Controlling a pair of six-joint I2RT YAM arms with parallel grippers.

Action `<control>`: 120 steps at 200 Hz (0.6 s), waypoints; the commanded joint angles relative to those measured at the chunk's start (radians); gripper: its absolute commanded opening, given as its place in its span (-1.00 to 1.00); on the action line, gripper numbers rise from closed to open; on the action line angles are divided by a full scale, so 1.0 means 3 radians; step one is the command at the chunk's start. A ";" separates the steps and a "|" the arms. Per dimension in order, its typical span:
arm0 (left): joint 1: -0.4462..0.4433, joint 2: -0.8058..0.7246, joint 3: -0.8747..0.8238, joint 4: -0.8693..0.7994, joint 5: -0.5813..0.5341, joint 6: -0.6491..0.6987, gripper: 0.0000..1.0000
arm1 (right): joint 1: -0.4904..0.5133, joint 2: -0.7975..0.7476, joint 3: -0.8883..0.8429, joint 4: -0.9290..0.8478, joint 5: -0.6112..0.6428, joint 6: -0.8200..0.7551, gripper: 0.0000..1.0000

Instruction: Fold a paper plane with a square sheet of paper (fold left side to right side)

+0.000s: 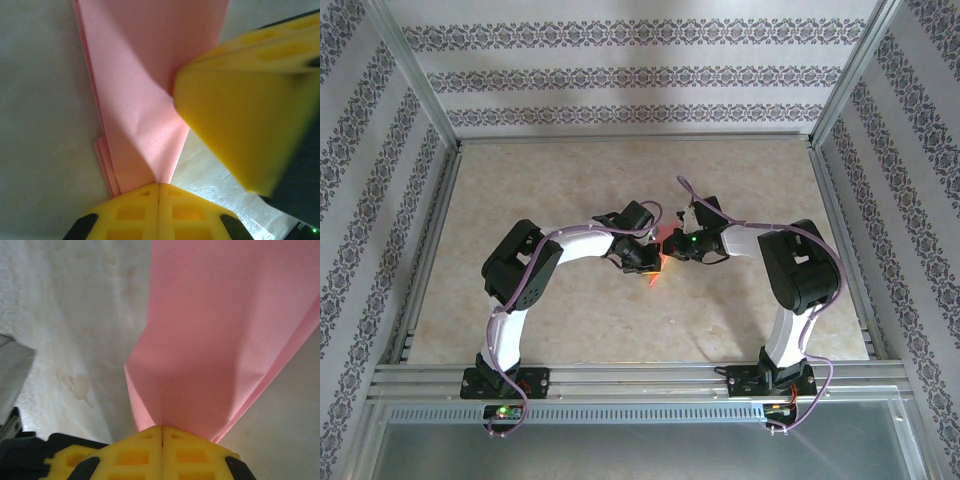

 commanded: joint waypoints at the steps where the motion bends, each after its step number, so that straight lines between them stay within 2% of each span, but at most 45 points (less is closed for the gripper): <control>1: -0.0045 0.0252 -0.0113 -0.0574 -0.0372 0.0068 -1.00 | 0.0041 0.0115 0.0091 0.0051 -0.0006 -0.0051 -1.00; 120: -0.0046 0.0261 -0.0246 -0.0733 -0.0494 0.0145 -1.00 | -0.0178 0.0393 0.0429 -0.0267 0.0224 -0.0257 -1.00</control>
